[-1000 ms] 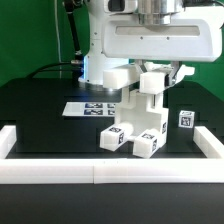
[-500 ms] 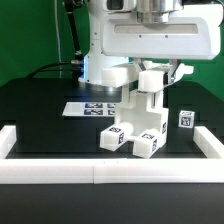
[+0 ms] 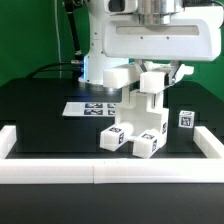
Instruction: Assemble chair
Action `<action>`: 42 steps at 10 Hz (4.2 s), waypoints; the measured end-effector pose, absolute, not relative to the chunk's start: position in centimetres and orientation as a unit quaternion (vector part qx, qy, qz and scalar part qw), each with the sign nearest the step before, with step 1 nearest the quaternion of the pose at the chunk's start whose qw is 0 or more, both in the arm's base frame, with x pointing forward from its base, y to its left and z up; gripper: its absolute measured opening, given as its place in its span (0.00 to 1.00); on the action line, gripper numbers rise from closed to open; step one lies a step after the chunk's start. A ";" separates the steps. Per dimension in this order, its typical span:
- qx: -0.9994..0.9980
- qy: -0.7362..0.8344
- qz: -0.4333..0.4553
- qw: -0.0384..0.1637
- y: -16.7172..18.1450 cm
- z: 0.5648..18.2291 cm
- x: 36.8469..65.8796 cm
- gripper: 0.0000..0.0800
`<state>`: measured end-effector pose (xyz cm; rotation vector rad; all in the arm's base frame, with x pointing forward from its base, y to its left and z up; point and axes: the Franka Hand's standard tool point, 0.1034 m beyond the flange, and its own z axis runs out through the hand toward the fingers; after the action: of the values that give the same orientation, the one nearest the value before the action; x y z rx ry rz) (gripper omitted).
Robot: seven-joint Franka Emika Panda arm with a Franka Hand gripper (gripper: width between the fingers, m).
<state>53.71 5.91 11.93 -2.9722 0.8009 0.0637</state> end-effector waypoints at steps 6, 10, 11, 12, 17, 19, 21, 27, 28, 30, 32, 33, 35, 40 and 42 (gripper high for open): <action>-0.966 0.258 0.015 0.032 5.9 11.9 54.2 0.36; -0.966 0.258 0.015 0.032 5.8 11.9 54.2 0.36; -0.965 0.261 0.015 0.032 5.8 12.0 54.2 0.36; -0.961 0.273 0.015 0.032 5.6 12.0 54.3 0.36; -0.956 0.291 0.016 0.031 5.3 11.9 54.3 0.36; -0.956 0.291 0.016 0.031 5.3 11.9 54.3 0.36; -0.957 0.289 0.016 0.031 5.3 11.8 54.3 0.36; -0.958 0.284 0.023 0.027 5.6 11.0 53.7 0.36; -0.959 0.280 0.025 0.025 5.5 10.5 53.6 0.36; -0.963 0.268 0.027 0.022 5.3 9.8 53.6 0.36; -0.964 0.264 0.025 0.018 5.3 8.5 53.6 0.36; -0.965 0.260 0.026 0.017 5.3 8.2 53.6 0.36; -0.966 0.258 0.020 0.015 5.3 7.4 53.7 0.36; -0.970 0.244 0.008 0.017 5.1 7.4 54.4 0.36; -0.970 0.243 0.007 0.017 5.1 7.4 54.5 0.36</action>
Offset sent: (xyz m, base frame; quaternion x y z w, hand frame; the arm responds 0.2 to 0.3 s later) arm 0.0032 -0.0032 -0.0096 0.0012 0.0093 -0.0063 0.9999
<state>54.50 5.10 7.43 -3.0148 0.7563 0.0226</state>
